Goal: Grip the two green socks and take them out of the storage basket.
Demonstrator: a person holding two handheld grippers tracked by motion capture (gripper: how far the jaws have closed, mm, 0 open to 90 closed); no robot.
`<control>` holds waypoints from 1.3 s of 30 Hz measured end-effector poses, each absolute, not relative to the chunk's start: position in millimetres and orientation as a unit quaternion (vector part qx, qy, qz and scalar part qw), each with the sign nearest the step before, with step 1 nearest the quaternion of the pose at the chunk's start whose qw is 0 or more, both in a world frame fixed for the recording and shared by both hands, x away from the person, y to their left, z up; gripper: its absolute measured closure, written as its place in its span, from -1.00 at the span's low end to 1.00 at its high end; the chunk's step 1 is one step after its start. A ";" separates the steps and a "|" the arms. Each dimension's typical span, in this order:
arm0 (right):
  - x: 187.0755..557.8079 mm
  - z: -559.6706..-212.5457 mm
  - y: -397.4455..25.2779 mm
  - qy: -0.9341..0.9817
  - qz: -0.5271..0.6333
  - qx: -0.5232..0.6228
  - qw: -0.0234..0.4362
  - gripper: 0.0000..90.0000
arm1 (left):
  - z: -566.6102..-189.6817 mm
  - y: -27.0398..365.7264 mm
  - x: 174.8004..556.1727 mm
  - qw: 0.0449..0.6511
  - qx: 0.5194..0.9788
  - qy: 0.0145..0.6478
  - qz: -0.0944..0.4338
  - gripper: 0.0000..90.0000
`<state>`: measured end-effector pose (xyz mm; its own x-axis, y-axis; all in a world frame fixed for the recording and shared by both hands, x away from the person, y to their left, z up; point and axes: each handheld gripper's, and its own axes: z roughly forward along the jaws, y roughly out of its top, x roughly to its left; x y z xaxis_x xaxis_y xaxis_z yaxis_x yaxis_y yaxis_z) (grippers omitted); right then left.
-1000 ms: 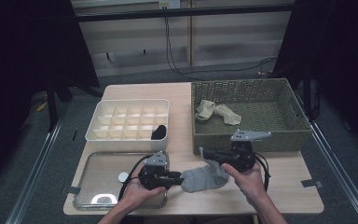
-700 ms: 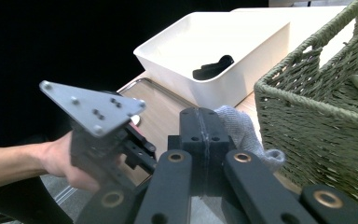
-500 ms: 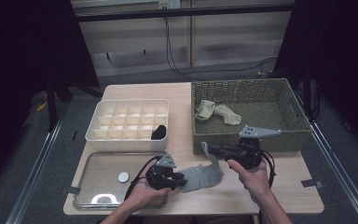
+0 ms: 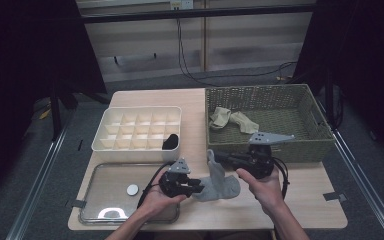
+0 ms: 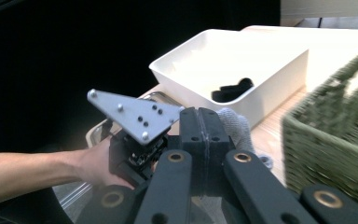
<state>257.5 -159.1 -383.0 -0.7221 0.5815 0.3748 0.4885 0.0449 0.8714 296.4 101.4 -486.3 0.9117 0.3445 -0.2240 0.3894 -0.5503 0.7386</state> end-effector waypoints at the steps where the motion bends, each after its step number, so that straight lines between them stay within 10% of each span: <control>1: 258.4 -382.2 -155.5 0.723 0.583 0.368 0.038 1.00 | -484.1 104.9 297.3 0.435 0.874 0.213 -0.028 0.56; 11: 261.9 -387.0 -135.2 0.729 0.582 0.359 0.023 1.00 | -487.5 114.6 306.6 0.443 0.863 0.239 -0.042 0.27; 20: 257.5 -402.9 -160.7 0.721 0.572 0.389 0.034 1.00 | -487.2 103.3 298.8 0.433 0.871 0.226 -0.047 1.00; 39: 236.8 -457.6 -223.9 0.721 0.505 0.471 0.058 1.00 | -487.3 88.1 297.4 0.428 0.876 0.217 -0.053 0.72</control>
<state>236.8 -223.9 -457.6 -0.5495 0.7379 0.3919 0.6201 0.0458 0.7832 297.4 88.1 -487.3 0.9001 0.3351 -0.2786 0.4256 -0.5389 0.7270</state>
